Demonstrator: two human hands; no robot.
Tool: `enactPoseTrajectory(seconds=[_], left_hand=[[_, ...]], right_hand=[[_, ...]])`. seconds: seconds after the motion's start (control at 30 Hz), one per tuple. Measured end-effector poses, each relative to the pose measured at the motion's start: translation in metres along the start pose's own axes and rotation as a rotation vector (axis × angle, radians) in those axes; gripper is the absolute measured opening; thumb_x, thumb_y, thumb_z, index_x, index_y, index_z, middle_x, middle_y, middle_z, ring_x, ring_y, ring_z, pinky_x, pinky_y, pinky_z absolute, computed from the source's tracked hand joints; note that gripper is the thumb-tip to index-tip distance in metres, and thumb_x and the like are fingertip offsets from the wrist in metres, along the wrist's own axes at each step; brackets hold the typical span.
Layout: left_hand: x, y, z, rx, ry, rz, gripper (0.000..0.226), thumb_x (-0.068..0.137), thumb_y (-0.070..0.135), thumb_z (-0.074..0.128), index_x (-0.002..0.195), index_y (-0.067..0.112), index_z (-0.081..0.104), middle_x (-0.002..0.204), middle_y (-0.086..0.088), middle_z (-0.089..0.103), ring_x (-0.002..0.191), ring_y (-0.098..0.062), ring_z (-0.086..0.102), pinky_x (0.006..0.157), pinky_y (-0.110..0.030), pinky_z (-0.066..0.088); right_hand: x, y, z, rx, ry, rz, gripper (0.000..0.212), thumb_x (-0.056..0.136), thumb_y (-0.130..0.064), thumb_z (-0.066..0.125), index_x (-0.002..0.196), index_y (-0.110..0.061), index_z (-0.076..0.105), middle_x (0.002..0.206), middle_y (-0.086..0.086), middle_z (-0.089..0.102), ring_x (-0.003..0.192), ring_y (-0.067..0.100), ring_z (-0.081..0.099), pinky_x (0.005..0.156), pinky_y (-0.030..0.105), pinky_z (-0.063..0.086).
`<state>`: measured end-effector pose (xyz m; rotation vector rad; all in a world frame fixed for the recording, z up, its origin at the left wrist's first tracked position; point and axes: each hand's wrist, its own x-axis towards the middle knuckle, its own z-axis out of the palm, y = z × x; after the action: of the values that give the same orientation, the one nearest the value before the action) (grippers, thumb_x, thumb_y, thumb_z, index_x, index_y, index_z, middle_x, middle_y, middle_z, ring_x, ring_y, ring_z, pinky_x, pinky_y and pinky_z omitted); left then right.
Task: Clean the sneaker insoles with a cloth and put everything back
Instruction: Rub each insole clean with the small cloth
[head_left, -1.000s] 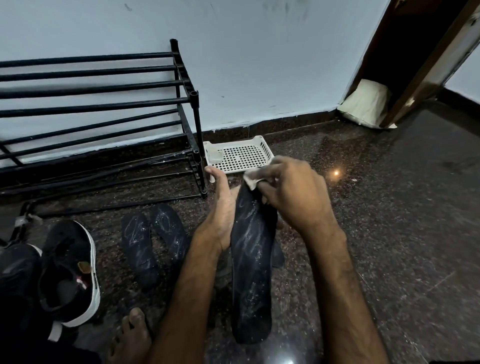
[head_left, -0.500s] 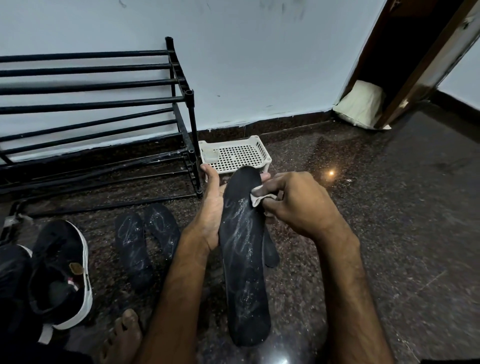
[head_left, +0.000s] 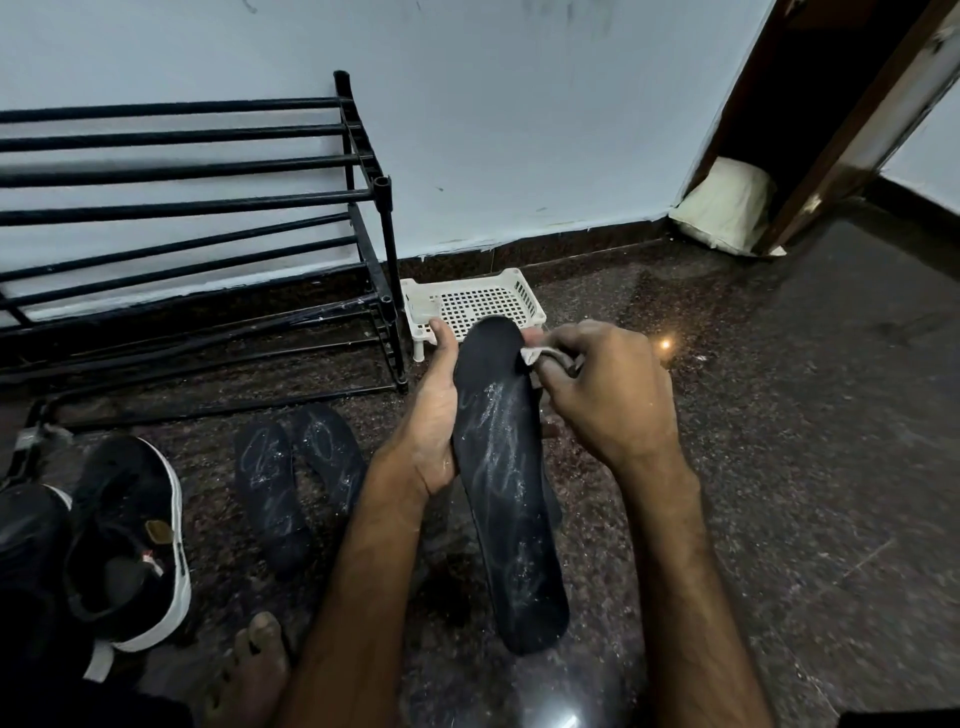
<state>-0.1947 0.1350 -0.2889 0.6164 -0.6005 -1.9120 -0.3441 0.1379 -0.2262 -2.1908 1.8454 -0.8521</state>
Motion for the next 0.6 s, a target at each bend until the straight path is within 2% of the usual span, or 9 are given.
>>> enactPoseTrajectory(seconds=[0.03, 0.1, 0.13, 0.23, 0.33, 0.43, 0.5, 0.6], left_hand=[[0.000, 0.001, 0.001, -0.014, 0.009, 0.021, 0.089, 0.090, 0.076, 0.021, 0.127, 0.006, 0.061, 0.116, -0.018, 0.069, 0.103, -0.030, 0.067, 0.085, -0.047, 0.058], [0.000, 0.002, 0.001, -0.033, -0.001, 0.061, 0.088, 0.090, 0.074, 0.021, 0.131, 0.006, 0.059, 0.133, -0.020, 0.061, 0.121, -0.036, 0.057, 0.102, -0.060, 0.045], [-0.001, 0.003, 0.000, -0.039, -0.009, 0.076, 0.088, 0.089, 0.074, 0.023, 0.134, 0.006, 0.056, 0.140, -0.019, 0.055, 0.128, -0.040, 0.051, 0.105, -0.065, 0.039], [0.000, 0.006, -0.003, -0.046, -0.003, 0.092, 0.087, 0.087, 0.073, 0.023, 0.136, 0.007, 0.052, 0.141, -0.018, 0.055, 0.122, -0.039, 0.058, 0.095, -0.060, 0.051], [0.001, 0.007, 0.000, 0.021, 0.020, 0.116, 0.087, 0.092, 0.072, 0.013, 0.135, 0.008, 0.053, 0.136, -0.018, 0.059, 0.115, -0.035, 0.062, 0.093, -0.058, 0.047], [0.002, 0.006, 0.003, 0.006, 0.041, 0.139, 0.088, 0.093, 0.071, 0.014, 0.135, 0.005, 0.054, 0.133, -0.023, 0.059, 0.105, -0.033, 0.065, 0.096, -0.055, 0.048], [0.003, 0.006, 0.003, -0.008, 0.033, 0.149, 0.092, 0.092, 0.073, 0.016, 0.140, 0.002, 0.049, 0.136, -0.028, 0.055, 0.107, -0.037, 0.061, 0.098, -0.055, 0.048], [0.004, 0.008, -0.004, -0.014, 0.067, 0.172, 0.093, 0.092, 0.074, 0.017, 0.142, 0.002, 0.048, 0.125, -0.023, 0.063, 0.103, -0.034, 0.063, 0.097, -0.055, 0.048]], right_hand=[[0.000, 0.002, 0.001, 0.106, 0.042, 0.016, 0.016, 0.088, -0.030, 0.067, 0.103, -0.029, 0.074, 0.097, -0.013, 0.072, 0.080, 0.009, 0.067, 0.072, 0.036, 0.059], [-0.002, 0.007, 0.001, 0.374, 0.080, 0.095, 0.013, 0.089, -0.026, 0.071, 0.101, -0.023, 0.073, 0.090, -0.009, 0.073, 0.073, 0.007, 0.068, 0.064, 0.032, 0.059], [-0.003, 0.009, 0.000, 0.516, 0.077, 0.145, 0.012, 0.088, -0.024, 0.073, 0.099, -0.020, 0.072, 0.088, -0.006, 0.073, 0.071, 0.008, 0.068, 0.059, 0.029, 0.057], [-0.007, 0.013, -0.002, 0.846, 0.055, 0.243, 0.018, 0.083, -0.026, 0.078, 0.091, -0.012, 0.070, 0.093, 0.009, 0.072, 0.077, 0.021, 0.070, 0.058, 0.029, 0.053], [-0.008, 0.007, -0.005, 1.042, 0.062, 0.326, 0.013, 0.088, -0.017, 0.071, 0.094, -0.006, 0.068, 0.086, 0.005, 0.072, 0.071, 0.015, 0.065, 0.056, 0.027, 0.052], [-0.009, 0.001, 0.000, 1.072, 0.094, 0.406, 0.011, 0.092, -0.014, 0.065, 0.102, -0.008, 0.063, 0.090, 0.003, 0.073, 0.068, 0.017, 0.069, 0.056, 0.032, 0.058], [-0.011, 0.002, 0.010, 0.903, 0.083, 0.392, 0.013, 0.091, -0.017, 0.067, 0.103, -0.014, 0.064, 0.091, 0.004, 0.073, 0.071, 0.021, 0.071, 0.060, 0.038, 0.060], [-0.015, 0.008, 0.025, 0.711, -0.010, 0.399, 0.010, 0.088, -0.024, 0.072, 0.097, -0.021, 0.070, 0.086, 0.000, 0.073, 0.076, 0.025, 0.070, 0.068, 0.043, 0.060]])
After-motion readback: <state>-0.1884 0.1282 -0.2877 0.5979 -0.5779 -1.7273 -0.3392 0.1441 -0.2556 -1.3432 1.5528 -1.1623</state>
